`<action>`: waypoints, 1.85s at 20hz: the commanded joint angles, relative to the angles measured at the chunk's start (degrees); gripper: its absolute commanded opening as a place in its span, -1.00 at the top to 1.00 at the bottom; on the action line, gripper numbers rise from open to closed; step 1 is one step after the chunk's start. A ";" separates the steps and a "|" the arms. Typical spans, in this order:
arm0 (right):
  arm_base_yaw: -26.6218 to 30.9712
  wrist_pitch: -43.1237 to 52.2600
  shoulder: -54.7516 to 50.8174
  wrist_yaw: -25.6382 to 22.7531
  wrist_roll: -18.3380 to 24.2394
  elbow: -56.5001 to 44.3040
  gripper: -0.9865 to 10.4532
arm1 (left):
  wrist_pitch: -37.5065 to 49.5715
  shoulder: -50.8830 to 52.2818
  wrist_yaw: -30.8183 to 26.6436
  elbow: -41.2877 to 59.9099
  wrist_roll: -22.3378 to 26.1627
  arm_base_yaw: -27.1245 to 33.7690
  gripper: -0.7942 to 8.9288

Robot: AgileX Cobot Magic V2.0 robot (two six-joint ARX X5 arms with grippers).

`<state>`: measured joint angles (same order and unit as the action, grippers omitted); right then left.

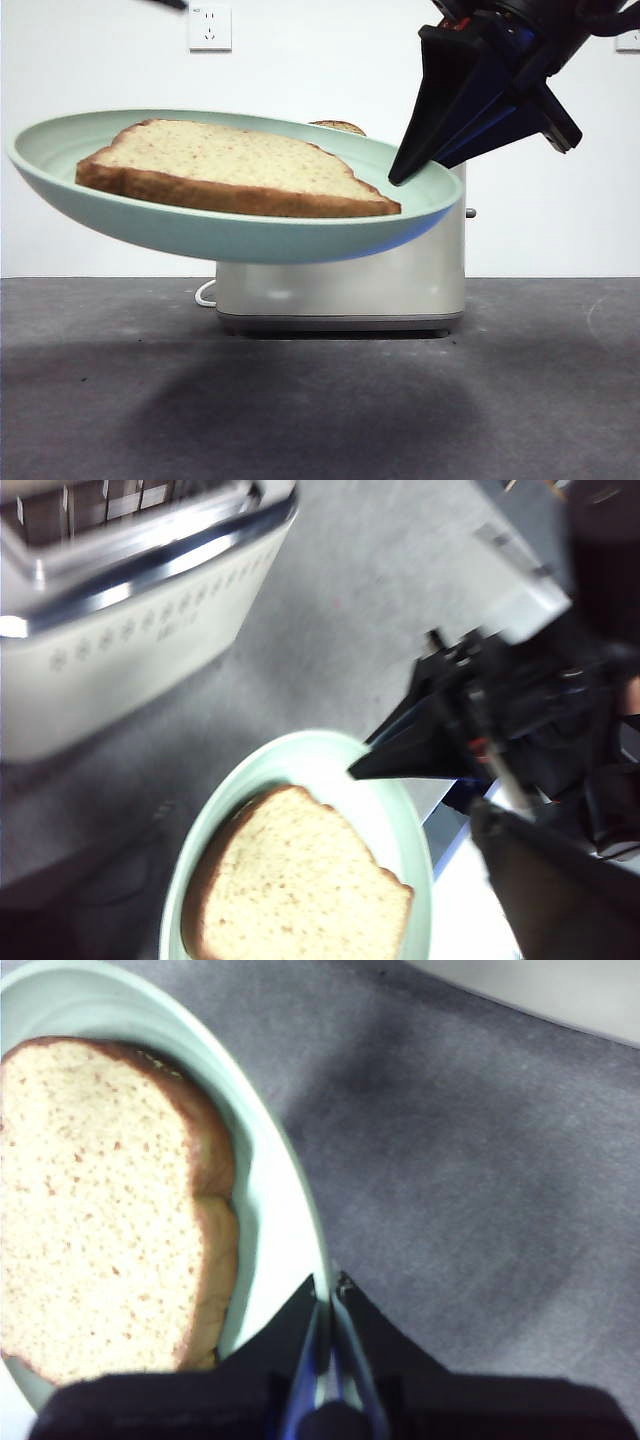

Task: Take the bread from the toaster,put the bread on the plate,put the plate on the table

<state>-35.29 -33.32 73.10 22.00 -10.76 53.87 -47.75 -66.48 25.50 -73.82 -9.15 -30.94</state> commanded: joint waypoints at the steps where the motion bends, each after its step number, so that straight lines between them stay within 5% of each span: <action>1: 1.75 -0.50 0.07 0.35 -0.81 -0.15 0.86 | -1.99 1.60 -0.04 -2.01 3.76 -0.20 0.41; 4: 5.25 -3.04 0.07 0.13 -0.74 -0.17 0.86 | -4.02 4.09 -0.07 -2.86 5.40 -0.20 0.86; 6: 8.00 -4.72 0.07 0.07 -0.09 -0.17 0.86 | -5.73 5.68 -2.34 -2.86 6.82 -0.20 0.85; 9: 11.37 -7.54 0.07 -2.56 0.70 -0.17 0.86 | -7.69 8.22 -18.62 -2.86 8.17 -0.20 0.85; 12: 13.55 -10.10 0.24 -5.84 2.08 -0.17 0.86 | -8.28 9.81 -25.55 -2.86 8.41 -0.20 0.85; 22: 20.72 -8.66 12.50 -6.95 5.68 -0.17 0.86 | -11.26 10.43 -25.18 -2.86 9.42 -0.24 0.85; 37: 20.52 -3.21 21.68 -2.64 6.12 -0.17 0.86 | -11.91 10.43 -24.98 -2.86 9.20 -0.26 0.85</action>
<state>-14.41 -36.73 94.02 20.18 -5.10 53.95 -59.79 -56.14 0.56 -76.62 -0.43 -30.94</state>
